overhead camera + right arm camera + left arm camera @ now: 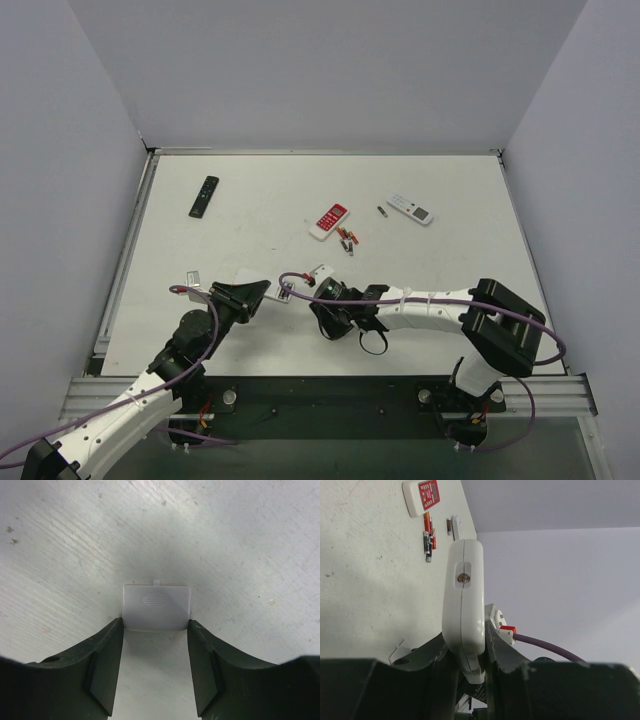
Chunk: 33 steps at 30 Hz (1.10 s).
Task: Load the batteries into the remote control
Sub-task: Pick up the battery cover at the center of the board, then load the battery cover into the remote control.
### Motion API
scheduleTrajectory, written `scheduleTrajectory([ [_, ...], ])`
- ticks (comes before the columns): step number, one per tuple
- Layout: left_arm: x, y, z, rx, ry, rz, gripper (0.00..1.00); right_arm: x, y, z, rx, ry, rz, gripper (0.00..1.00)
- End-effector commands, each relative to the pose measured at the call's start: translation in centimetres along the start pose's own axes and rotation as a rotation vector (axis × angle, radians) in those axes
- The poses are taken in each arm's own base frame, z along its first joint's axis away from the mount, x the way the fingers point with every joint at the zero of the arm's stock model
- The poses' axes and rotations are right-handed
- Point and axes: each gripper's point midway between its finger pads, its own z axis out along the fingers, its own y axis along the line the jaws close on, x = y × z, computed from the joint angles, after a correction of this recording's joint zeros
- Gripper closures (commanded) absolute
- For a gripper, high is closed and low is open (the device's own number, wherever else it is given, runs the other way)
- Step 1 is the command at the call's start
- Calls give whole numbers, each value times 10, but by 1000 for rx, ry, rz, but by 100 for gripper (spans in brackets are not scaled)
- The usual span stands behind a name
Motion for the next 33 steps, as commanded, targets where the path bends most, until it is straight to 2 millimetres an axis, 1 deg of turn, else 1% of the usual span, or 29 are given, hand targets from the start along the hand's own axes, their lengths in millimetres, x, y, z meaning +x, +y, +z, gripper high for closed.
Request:
scheduleTrajectory([
  [1, 3, 58, -4, -92, 6, 22, 100, 37, -25, -13, 64, 125, -66, 82],
  [2, 4, 59, -4, -93, 9, 22, 100, 31, -24, -17, 57, 104, -68, 83],
  [6, 6, 57, -4, -88, 24, 19, 100, 19, -23, -30, 36, 73, -100, 86],
  [8, 8, 57, -4, -86, 34, 16, 100, 10, -22, -39, 23, 45, -127, 87],
  [13, 12, 53, -4, -71, 58, 10, 100, -21, -21, -72, -5, -37, -188, 87],
  [15, 14, 51, -4, -61, 66, 5, 100, -27, -19, -82, -29, -46, -228, 87],
  [16, 14, 50, -4, -58, 69, 2, 100, -39, -17, -93, -44, -85, -235, 87],
  [18, 16, 47, -5, -47, 78, -3, 100, -46, -15, -102, -63, -98, -276, 88],
  [19, 16, 47, -5, -44, 81, -4, 100, -57, -11, -111, -85, -130, -282, 88],
  [22, 18, 43, -5, -28, 89, -2, 100, -67, -8, -125, -112, -151, -324, 88],
  [23, 18, 41, -5, -19, 93, -1, 100, -77, -6, -132, -116, -175, -328, 87],
  [24, 19, 40, -5, -14, 94, 2, 100, -76, -1, -135, -149, -166, -341, 88],
  [26, 20, 36, -6, 1, 101, 0, 100, -87, 6, -145, -181, -190, -360, 88],
  [28, 21, 35, -6, 8, 108, 5, 100, -91, 11, -149, -204, -197, -379, 87],
  [29, 23, 32, -7, 24, 118, 4, 100, -98, 16, -155, -227, -215, -385, 87],
  [31, 24, 32, -7, 27, 125, 7, 100, -101, 19, -157, -239, -212, -401, 88],
  [33, 25, 30, -7, 37, 134, 12, 100, -108, 22, -163, -243, -225, -430, 88],
])
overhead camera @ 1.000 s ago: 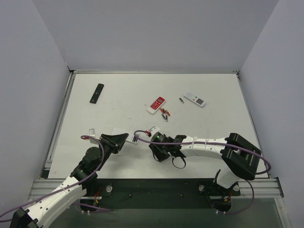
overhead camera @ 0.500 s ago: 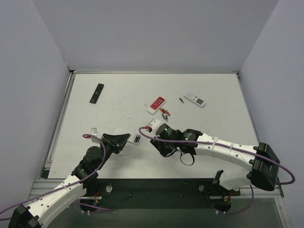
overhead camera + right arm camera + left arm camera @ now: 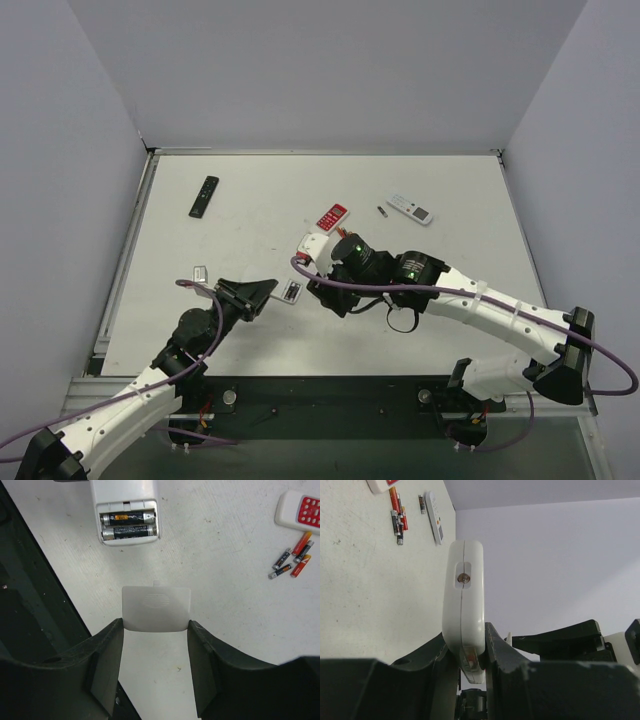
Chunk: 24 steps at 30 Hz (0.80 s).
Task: Load the batteries into the remote control
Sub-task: Load the battery cover into the remote control.
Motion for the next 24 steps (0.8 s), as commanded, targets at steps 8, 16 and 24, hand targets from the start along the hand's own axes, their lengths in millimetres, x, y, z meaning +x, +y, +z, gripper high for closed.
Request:
scheduleTrajectory([
  [8, 12, 40, -10, -10, 60, 54, 100, -31, 16, 0, -94, 35, -154, 88],
  [16, 12, 35, -10, 10, 61, 71, 100, -37, 25, 9, -114, 72, -195, 88],
  [24, 11, 37, -11, 10, 57, 69, 100, -43, 30, 20, -121, 83, -209, 88],
])
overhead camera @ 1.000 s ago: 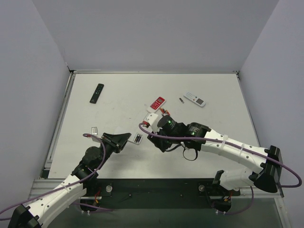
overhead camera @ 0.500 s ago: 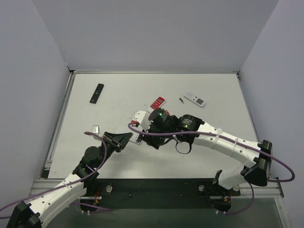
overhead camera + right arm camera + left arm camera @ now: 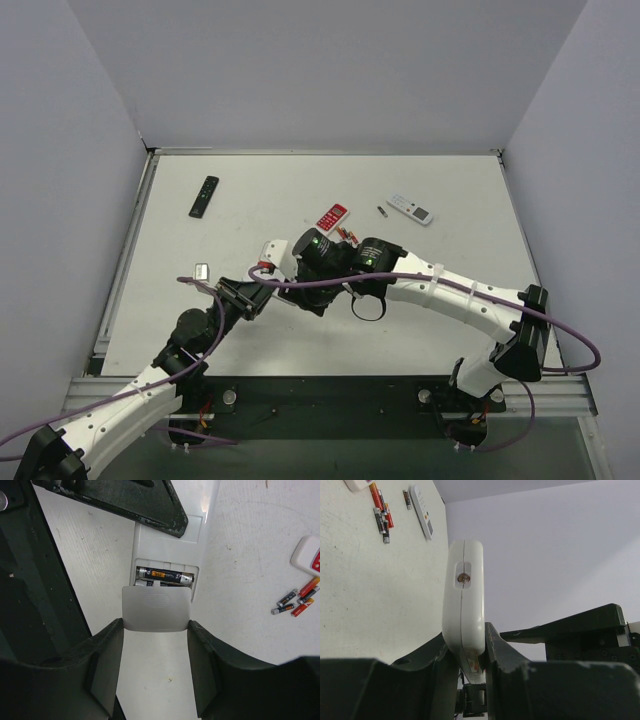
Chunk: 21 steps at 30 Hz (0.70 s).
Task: Load the batteries into the remote control
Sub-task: Load the battery cover into the remote control.
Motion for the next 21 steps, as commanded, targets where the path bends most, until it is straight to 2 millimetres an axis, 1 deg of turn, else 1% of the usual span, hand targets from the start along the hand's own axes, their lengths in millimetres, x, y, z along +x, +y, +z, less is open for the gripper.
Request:
scheduleTrajectory([
  [1, 6, 48, -13, -51, 14, 20, 100, -7, 3, 1, -8, 10, -27, 88],
  [10, 5, 46, -14, -39, 8, 13, 100, -9, -4, 8, 26, 25, -23, 88],
  [15, 4, 46, -15, -39, 6, 11, 100, -14, -8, 7, 46, 13, -16, 88],
  [21, 5, 47, -15, -42, 8, 10, 100, -14, -10, 7, 62, 11, -12, 88],
])
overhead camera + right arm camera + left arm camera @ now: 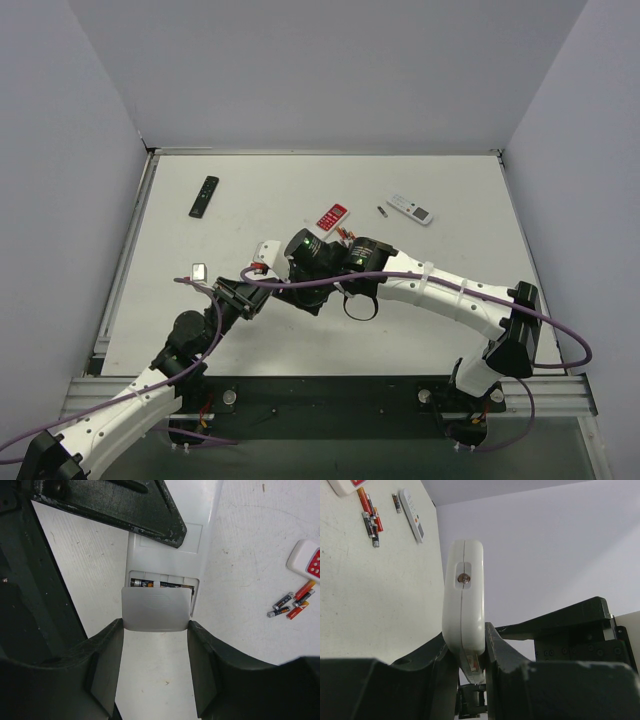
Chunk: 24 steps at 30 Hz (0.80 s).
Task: Load the batteries into the remote control
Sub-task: Load the battery cover into the remote control.
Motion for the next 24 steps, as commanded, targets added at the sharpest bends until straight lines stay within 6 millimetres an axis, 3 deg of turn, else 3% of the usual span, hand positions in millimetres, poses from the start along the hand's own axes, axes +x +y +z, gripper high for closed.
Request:
scheduleTrajectory([
  [1, 7, 58, -14, -85, 15, 12, 100, -9, -7, -4, 44, -16, 2, 88],
  [24, 5, 57, -15, -84, 9, 9, 100, -7, -12, 5, 75, -2, 29, 89],
])
